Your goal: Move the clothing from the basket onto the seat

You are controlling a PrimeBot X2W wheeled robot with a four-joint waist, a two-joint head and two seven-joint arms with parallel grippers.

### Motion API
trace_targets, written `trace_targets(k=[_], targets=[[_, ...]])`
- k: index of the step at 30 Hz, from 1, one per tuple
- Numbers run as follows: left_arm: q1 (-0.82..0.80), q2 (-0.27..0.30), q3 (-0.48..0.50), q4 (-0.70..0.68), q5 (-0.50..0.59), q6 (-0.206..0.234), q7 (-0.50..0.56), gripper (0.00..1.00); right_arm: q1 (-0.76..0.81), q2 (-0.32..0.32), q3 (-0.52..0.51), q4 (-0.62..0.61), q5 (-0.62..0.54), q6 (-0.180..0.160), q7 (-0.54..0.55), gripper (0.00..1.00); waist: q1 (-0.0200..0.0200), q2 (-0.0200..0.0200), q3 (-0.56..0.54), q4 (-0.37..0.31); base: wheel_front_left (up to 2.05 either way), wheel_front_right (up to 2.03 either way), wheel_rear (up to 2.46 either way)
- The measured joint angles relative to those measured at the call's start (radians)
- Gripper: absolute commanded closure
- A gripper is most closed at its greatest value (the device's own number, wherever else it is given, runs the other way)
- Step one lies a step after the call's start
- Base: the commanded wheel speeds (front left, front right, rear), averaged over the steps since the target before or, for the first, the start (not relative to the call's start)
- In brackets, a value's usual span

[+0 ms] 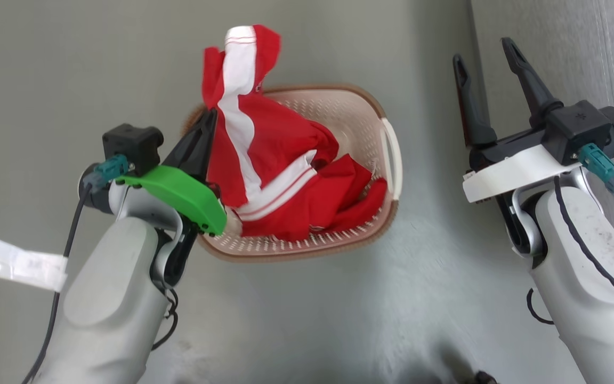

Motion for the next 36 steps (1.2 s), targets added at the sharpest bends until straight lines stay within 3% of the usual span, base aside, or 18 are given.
trace_targets(k=[10, 18, 26, 36], targets=[[0.069, 0.001, 0.012, -0.044, -0.038, -0.003, -0.064, 1.00, 0.053, -0.008, 0.020, -0.006, -0.015, 0.041, 0.000, 0.00, 0.0000, 0.0000, -0.167, 0.096, 0.00, 0.00, 0.00], [0.092, 0.009, 0.002, -0.098, -0.042, -0.009, -0.063, 1.00, 0.114, 0.035, 0.056, -0.016, 0.026, 0.107, 0.000, 0.00, 0.0000, 0.0000, -0.288, 0.149, 0.00, 0.00, 0.00], [0.128, 0.035, -0.011, -0.142, -0.042, -0.009, -0.030, 1.00, 0.148, 0.067, 0.160, -0.008, 0.029, 0.151, 0.000, 0.00, -0.0001, 0.0000, -0.410, 0.184, 0.00, 0.00, 0.00], [0.180, 0.034, -0.046, -0.183, -0.046, -0.002, 0.042, 1.00, 0.208, 0.101, 0.316, 0.040, 0.054, 0.169, 0.000, 0.00, 0.0000, 0.0000, -0.559, 0.200, 0.00, 0.00, 0.00]])
